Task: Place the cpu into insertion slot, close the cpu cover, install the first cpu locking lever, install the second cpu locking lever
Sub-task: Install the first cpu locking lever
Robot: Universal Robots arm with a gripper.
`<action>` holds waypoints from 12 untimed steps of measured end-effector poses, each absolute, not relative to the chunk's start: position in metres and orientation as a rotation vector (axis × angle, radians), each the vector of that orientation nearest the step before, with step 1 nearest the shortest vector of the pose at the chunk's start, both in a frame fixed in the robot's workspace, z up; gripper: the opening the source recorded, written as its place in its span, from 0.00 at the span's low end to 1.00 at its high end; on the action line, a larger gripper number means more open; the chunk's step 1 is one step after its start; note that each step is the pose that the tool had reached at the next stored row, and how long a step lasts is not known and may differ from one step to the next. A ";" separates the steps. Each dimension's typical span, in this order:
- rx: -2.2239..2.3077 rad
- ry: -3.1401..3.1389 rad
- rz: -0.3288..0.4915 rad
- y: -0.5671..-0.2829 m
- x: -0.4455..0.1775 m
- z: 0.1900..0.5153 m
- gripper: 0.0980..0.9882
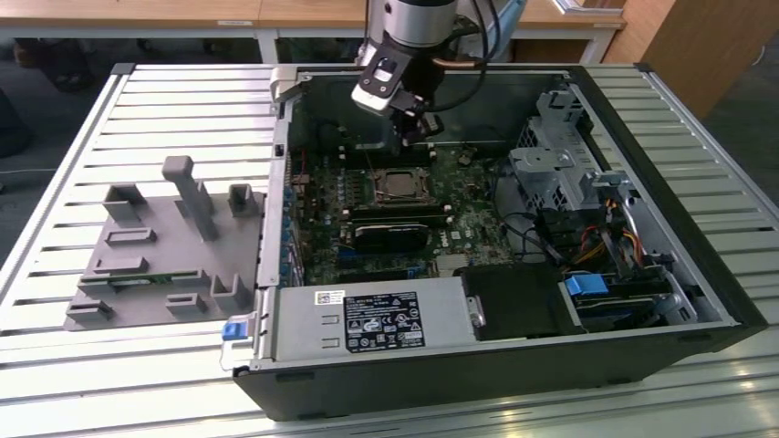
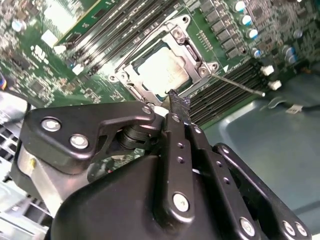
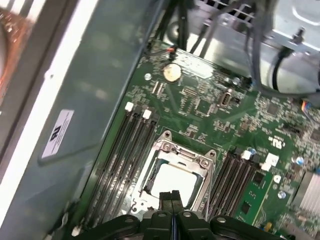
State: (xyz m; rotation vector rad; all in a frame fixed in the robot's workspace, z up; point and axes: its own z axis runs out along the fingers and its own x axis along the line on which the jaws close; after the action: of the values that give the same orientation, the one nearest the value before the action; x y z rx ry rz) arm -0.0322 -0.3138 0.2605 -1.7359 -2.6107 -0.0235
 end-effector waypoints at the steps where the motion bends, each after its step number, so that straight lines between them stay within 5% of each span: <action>1: -1.713 -2.626 -0.023 -0.314 -0.032 0.260 0.01; 12: -1.536 -2.732 -0.023 -0.314 -0.032 0.260 0.01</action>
State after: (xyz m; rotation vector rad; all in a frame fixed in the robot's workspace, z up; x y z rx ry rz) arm -0.0325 -0.3138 0.2602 -1.5356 -2.7320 -0.0227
